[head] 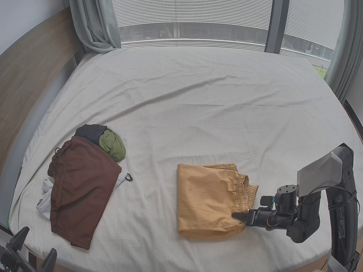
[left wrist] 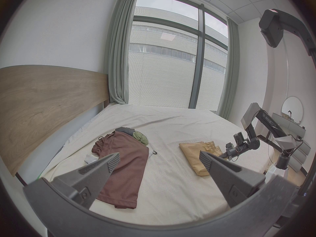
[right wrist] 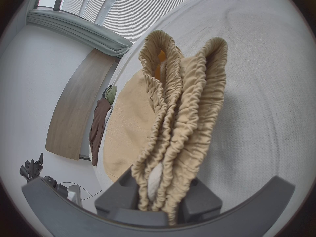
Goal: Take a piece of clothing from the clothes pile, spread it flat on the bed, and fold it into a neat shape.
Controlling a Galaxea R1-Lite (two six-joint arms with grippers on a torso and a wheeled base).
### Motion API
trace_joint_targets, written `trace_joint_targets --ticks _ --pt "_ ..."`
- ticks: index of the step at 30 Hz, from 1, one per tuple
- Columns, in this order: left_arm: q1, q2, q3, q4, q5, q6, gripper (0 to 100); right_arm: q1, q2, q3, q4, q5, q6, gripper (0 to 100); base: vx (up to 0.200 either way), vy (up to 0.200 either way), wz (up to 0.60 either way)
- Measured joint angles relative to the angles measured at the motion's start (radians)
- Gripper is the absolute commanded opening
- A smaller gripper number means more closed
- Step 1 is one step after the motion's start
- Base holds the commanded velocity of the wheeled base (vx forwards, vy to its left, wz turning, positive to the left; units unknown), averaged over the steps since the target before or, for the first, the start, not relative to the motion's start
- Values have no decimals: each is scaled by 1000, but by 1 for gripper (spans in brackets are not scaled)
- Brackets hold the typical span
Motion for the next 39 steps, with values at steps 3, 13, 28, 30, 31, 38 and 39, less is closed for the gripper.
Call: trace_joint_targets --ticks 3,13,28,30,31,38,39 --pt "0 0 0 0 0 0 100 1 2 -1 0 0 0 0 0 0 0" --pt "0 1 0 0 0 0 100 6 2 -10 0 0 0 0 0 0 0" --pt "0 2 0 0 0 0 100 48 -152 33 1 5 2 0 0 0 0" --pt "0 3 0 0 0 0 100 53 -178 35 3 7 5 0 0 0 0" --pt "0 3 0 0 0 0 100 56 -191 35 3 7 7 0 0 0 0" --pt "0 3 0 0 0 0 100 83 -272 30 5 7 29 0 0 0 0" --pt "0 3 0 0 0 0 100 89 -282 29 5 7 32 0 0 0 0"
